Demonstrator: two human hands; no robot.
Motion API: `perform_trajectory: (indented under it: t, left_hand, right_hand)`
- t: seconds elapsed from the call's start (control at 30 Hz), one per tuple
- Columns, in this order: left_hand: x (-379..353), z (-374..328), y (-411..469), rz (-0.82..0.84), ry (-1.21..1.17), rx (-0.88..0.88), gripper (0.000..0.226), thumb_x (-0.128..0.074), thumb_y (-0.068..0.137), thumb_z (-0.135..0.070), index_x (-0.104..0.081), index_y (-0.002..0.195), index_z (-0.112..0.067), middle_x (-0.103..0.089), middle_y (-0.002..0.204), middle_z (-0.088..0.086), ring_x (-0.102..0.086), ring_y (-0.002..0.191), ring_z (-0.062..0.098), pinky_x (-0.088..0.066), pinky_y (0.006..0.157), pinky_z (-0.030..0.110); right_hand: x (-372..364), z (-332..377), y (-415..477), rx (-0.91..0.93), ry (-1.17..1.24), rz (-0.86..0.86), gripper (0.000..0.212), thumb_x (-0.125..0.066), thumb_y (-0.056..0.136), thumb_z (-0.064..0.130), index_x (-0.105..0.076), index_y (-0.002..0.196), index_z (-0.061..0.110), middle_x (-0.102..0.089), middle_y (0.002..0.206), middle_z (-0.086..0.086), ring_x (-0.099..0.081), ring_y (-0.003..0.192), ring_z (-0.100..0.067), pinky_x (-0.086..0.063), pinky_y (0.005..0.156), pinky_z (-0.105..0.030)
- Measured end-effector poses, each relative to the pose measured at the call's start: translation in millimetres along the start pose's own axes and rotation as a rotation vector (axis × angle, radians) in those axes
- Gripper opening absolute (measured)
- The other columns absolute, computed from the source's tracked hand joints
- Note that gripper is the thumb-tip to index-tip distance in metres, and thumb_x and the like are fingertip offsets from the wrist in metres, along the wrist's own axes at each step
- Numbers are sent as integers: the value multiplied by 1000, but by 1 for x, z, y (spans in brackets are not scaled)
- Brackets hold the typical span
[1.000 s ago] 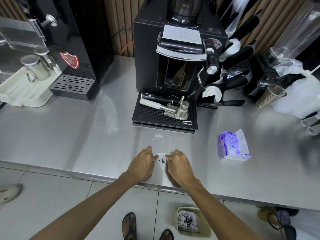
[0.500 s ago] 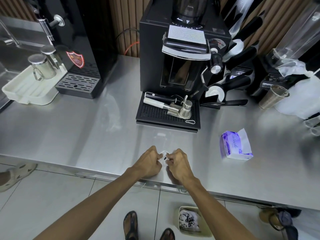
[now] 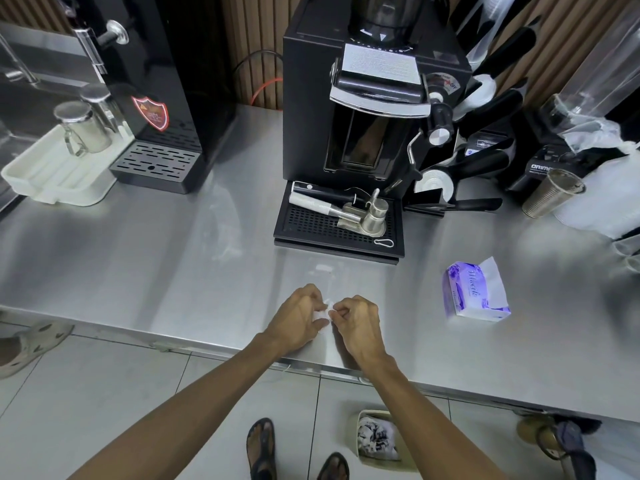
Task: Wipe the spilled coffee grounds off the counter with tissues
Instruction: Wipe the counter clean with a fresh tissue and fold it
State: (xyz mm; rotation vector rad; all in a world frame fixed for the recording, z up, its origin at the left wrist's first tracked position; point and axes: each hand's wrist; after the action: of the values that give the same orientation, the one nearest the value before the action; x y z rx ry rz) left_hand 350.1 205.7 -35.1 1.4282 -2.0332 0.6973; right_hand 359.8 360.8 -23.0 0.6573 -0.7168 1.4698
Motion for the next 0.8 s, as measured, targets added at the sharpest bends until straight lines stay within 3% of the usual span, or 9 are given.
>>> perform_trajectory:
  t: [0.1, 0.2, 0.27, 0.37, 0.47, 0.53, 0.7, 0.8]
  left_hand:
    - [-3, 4, 4, 3, -27, -17, 25, -72, 80, -33, -62, 98, -19, -63, 92, -17, -55, 96, 4, -40, 95, 23]
    - [-1, 1, 4, -59, 74, -78, 29, -75, 81, -30, -70, 105, -15, -69, 102, -6, -53, 93, 9, -41, 85, 18]
    - [0, 1, 4, -80, 54, -94, 33, -75, 82, -25, -67, 114, -17, -66, 97, -6, -51, 89, 10, -39, 78, 16]
    - [0, 4, 4, -94, 101, -165, 39, -72, 85, -26, -66, 122, -15, -68, 105, -4, -51, 94, 11, -42, 82, 19]
    - [0, 9, 3, -84, 168, -225, 36, -66, 90, -33, -68, 120, -16, -65, 111, -6, -49, 102, 10, -45, 86, 19]
    - [-1, 10, 2, -85, 191, -245, 34, -64, 91, -35, -70, 118, -17, -62, 111, -9, -46, 102, 7, -40, 85, 13]
    - [-2, 12, 3, -67, 98, -192, 35, -60, 92, -42, -69, 114, -16, -58, 109, -6, -40, 99, -16, -29, 86, 0]
    - [-3, 12, 4, -104, 122, -241, 32, -61, 92, -40, -70, 113, -17, -62, 106, -6, -46, 97, -6, -34, 88, 5]
  right_hand:
    - [-1, -2, 0, 23, -5, 9, 6, -71, 85, 15, -77, 84, 12, -66, 85, -2, -59, 70, -12, -47, 68, -19]
    - [-2, -4, 1, 53, -16, 35, 8, -69, 86, 11, -76, 82, 11, -66, 86, -5, -58, 70, -11, -43, 66, -10]
    - [-1, -5, 0, 88, -23, 70, 13, -64, 87, 7, -76, 83, 9, -65, 89, -6, -58, 73, -12, -48, 71, -13]
    - [7, -7, -6, 127, -20, 158, 19, -60, 87, 18, -75, 97, 9, -59, 97, -4, -58, 89, -17, -51, 83, -29]
    - [16, -13, -4, 157, -46, 214, 34, -71, 83, 34, -72, 110, 13, -50, 107, 3, -49, 102, -14, -47, 87, -23]
    - [18, -15, -1, 174, -61, 220, 38, -74, 83, 34, -70, 115, 13, -51, 114, 3, -46, 106, -12, -42, 89, -19]
    - [15, -13, -1, 171, -5, 122, 38, -79, 78, 28, -67, 113, 16, -63, 104, 3, -50, 95, -11, -44, 84, -21]
    - [15, -15, 3, 215, -14, 136, 39, -77, 81, 27, -67, 118, 17, -64, 103, 0, -48, 92, -12, -42, 82, -21]
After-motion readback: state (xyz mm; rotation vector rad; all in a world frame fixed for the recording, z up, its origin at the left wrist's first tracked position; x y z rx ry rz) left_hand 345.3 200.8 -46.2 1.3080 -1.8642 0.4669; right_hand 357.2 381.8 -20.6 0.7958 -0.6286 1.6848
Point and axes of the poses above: each hand's wrist, its own y-axis towards the middle knuckle, its own x-axis out of the back of the hand, z = x × y
